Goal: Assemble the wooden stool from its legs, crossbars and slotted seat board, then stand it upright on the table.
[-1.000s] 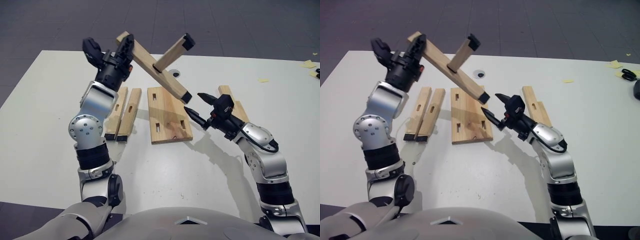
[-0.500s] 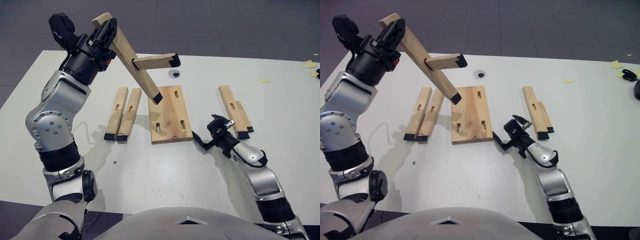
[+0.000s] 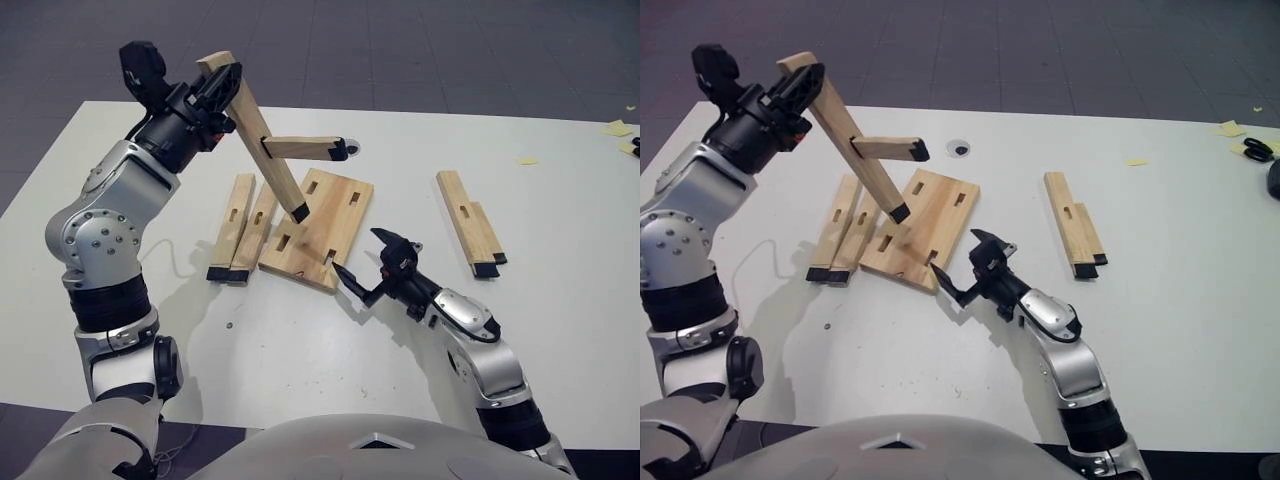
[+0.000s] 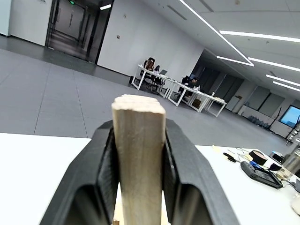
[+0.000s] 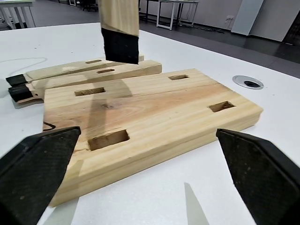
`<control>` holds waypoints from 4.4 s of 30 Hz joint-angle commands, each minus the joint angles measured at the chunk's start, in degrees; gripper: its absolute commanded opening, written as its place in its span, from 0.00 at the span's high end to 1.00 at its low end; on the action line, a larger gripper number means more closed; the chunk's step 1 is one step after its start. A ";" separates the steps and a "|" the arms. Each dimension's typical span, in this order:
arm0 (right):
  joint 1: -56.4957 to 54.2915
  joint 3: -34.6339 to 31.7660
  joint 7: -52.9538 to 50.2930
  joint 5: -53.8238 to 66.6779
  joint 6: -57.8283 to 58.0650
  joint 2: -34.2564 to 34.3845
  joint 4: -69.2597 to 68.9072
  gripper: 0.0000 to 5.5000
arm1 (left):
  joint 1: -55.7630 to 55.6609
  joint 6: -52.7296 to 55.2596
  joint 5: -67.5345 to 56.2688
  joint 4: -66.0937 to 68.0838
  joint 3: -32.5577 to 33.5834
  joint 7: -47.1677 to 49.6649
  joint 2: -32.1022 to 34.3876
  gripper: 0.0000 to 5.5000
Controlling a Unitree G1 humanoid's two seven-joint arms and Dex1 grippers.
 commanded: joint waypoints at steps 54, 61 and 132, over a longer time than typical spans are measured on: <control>0.94 -5.04 -1.84 0.16 0.32 -2.54 -1.20 0.02 | 22.01 -9.21 12.96 -14.08 -6.93 2.43 -5.62 0.81; 1.22 -5.02 -1.86 0.05 0.32 -2.54 -1.49 0.02 | 25.55 -12.46 18.17 -12.66 -10.07 0.41 -6.34 0.81; 1.27 -4.13 -2.45 -0.39 -0.68 -2.16 -0.21 0.02 | 16.62 -15.41 22.13 -12.16 -5.85 4.76 -13.72 0.81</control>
